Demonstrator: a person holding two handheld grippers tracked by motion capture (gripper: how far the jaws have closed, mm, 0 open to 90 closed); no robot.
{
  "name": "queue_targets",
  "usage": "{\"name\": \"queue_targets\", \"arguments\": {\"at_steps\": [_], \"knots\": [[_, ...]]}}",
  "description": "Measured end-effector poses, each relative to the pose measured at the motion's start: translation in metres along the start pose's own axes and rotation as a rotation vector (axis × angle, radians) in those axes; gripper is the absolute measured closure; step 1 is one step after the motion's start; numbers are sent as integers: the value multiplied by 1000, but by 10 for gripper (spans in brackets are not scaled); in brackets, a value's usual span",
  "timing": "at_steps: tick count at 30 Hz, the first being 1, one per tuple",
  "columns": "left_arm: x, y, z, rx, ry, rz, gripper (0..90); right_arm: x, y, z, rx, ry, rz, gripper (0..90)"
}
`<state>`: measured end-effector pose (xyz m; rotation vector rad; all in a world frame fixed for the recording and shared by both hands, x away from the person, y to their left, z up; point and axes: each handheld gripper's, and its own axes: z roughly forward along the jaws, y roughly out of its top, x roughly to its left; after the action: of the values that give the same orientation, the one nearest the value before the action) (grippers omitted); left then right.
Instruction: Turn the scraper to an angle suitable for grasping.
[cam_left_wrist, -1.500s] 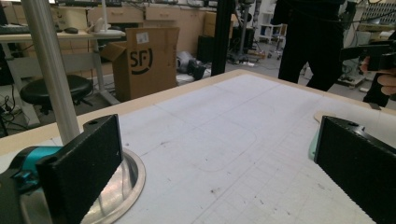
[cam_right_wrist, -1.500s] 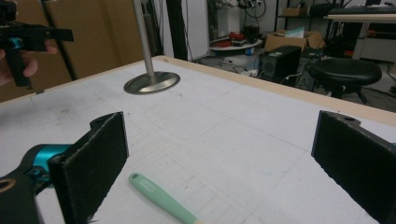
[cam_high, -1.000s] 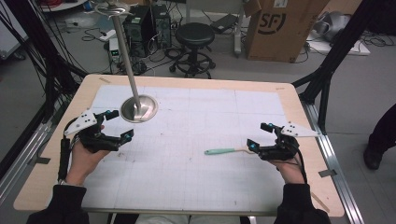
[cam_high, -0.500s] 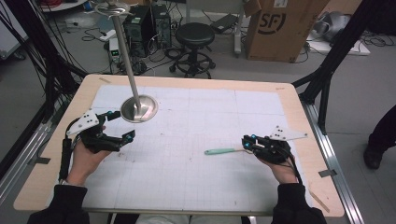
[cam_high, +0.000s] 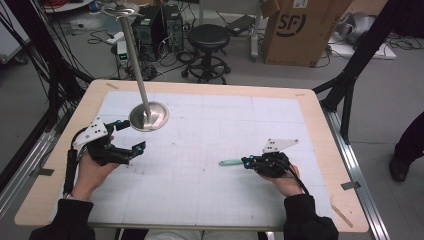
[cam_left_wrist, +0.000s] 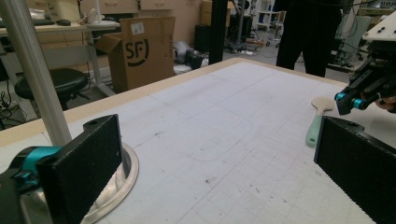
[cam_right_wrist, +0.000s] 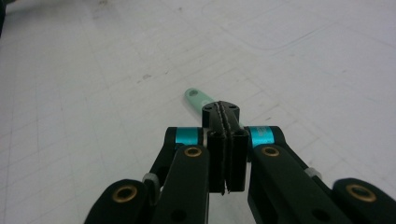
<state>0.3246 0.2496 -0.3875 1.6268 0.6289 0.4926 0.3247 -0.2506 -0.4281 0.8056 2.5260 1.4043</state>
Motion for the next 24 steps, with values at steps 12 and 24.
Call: {"name": "queue_targets", "arguments": {"at_steps": [12, 24], "knots": [[0, -2, 1, 13, 0, 0, 17, 3, 6, 27, 61, 46, -35, 900], [-1, -5, 0, 25, 4, -2, 17, 4, 8, 41, 97, 56, -49, 900]]}}
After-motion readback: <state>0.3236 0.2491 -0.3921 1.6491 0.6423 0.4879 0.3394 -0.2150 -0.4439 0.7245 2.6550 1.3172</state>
